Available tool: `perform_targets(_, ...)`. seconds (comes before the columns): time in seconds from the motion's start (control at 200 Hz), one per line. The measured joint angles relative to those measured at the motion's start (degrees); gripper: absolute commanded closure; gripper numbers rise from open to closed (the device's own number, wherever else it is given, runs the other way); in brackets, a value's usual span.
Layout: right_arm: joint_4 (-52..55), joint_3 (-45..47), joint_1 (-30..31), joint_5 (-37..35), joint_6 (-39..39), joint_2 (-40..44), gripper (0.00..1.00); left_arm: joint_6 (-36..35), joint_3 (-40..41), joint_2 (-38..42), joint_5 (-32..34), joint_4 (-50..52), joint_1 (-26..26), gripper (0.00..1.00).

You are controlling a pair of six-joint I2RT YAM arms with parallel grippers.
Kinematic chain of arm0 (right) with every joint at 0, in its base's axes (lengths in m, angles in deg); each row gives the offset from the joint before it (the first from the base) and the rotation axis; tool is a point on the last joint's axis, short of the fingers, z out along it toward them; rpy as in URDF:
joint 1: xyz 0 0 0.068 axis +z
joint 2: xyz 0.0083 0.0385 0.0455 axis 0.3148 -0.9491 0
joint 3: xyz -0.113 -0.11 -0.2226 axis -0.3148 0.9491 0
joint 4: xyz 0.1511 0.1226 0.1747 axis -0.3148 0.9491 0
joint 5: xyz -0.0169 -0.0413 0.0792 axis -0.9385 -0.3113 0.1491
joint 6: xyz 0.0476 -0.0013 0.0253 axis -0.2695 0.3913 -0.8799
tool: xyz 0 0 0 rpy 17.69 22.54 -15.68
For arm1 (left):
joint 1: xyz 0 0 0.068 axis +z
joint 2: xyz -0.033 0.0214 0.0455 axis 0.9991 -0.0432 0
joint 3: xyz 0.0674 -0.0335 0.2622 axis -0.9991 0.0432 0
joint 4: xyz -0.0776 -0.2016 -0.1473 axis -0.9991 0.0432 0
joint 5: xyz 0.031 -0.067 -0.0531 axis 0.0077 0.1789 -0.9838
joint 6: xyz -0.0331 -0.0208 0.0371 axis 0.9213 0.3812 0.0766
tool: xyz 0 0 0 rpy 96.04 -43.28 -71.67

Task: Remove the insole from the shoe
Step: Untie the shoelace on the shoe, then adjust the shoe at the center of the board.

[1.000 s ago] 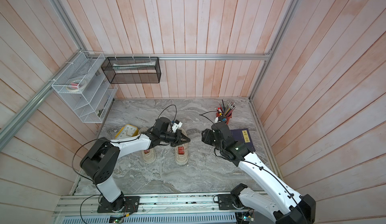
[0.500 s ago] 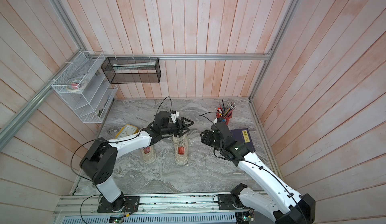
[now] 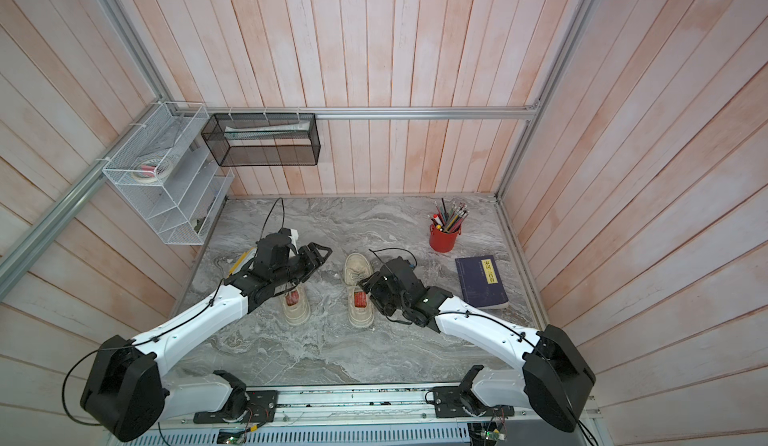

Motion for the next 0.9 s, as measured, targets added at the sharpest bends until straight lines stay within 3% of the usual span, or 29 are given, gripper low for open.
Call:
perform_targets(0.145, -8.33, 2.16, 1.81, -0.50, -10.45, -4.09, 0.39, 0.52, 6.29, 7.04, 0.50, 3.37, 0.00, 0.30)
perform_targets(0.315, -14.86, 2.16, 2.78, -1.49, -17.14, -8.48, 0.38, 1.18, 9.70, 11.76, 0.50, 6.62, 0.00, 0.30)
perform_targets(0.66, -18.21, 2.27, 1.66, -8.07, -22.58, -11.74, 0.39, 0.98, 9.90, 12.92, 0.59, 8.17, 0.00, 0.31)
perform_targets(0.9, -20.37, 2.27, -3.04, -8.24, -21.53, -14.29, 0.41, -3.89, 9.22, 6.91, -5.62, 6.32, -0.33, 0.35)
